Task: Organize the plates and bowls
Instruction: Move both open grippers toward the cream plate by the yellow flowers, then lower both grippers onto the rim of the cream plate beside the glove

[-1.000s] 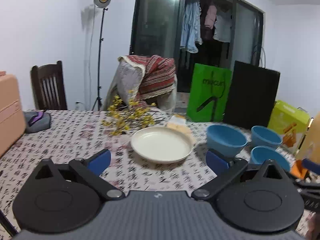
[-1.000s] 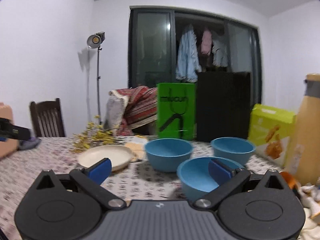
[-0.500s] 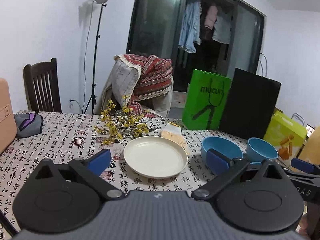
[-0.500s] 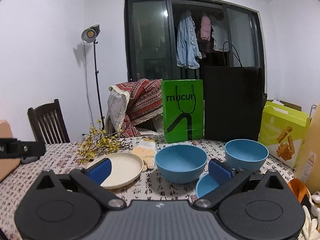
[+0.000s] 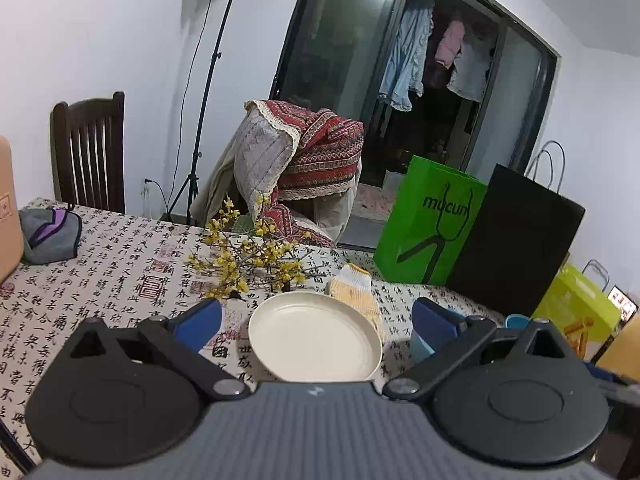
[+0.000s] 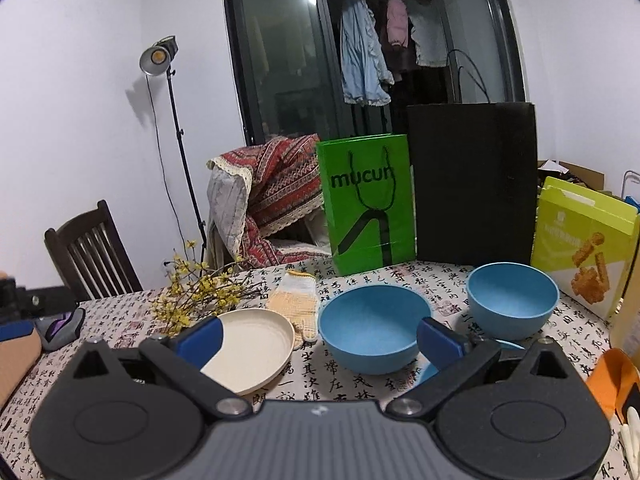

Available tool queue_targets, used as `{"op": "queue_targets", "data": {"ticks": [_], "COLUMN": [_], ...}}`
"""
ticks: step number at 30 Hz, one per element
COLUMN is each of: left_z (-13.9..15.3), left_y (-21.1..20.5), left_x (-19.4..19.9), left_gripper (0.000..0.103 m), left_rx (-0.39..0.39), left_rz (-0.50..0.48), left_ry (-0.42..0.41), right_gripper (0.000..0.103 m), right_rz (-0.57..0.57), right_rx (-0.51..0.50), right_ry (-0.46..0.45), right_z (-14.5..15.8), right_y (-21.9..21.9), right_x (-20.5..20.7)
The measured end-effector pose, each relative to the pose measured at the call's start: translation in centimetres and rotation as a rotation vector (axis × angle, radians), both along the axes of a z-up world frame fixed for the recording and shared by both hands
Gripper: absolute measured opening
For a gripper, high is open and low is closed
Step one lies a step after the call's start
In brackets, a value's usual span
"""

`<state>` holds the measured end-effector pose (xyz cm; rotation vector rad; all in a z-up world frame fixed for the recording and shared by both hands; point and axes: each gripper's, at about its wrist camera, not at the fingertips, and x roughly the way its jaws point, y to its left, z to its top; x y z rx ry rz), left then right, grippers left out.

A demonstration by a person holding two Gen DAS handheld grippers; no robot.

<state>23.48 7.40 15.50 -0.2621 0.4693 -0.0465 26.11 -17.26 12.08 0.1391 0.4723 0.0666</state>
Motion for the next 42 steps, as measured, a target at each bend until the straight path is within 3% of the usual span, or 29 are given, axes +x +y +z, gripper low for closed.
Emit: {"op": "queue_targets", "data": {"ticks": [9, 17, 24, 29, 42], "left_z": [-1.0, -2.8, -5.2, -7.4, -8.0], "left_y": [0.0, 1.2, 2.4, 3.7, 3.7], "left_x": [4.9, 9.5, 13.6, 14.0, 15.2], "left_gripper": [0.103, 0.103, 0.103, 0.103, 0.103], "left_rx": [-0.024, -0.037, 0.026, -0.003, 0.051], "left_rz": [0.011, 0.085, 0.098, 0.11, 0.068], "left_ry": [0.062, 0.112, 0.152, 0.136, 0.145], "right_gripper": [0.103, 0.103, 0.103, 0.103, 0.103], "right_rz": [-0.028, -0.067, -0.083, -0.082, -0.096], "right_rx": [-0.015, -0.027, -0.029, -0.038, -0.014], "right_ry": [0.041, 0.089, 0.124, 0.128, 0.127], "right_z": [-0.4, -2.1, -3.8, -4.9, -7.3], "right_y": [2.0, 3.1, 4.1, 5.1, 6.5], "right_x": [4.0, 7.8, 10.4, 11.5, 13.8]}}
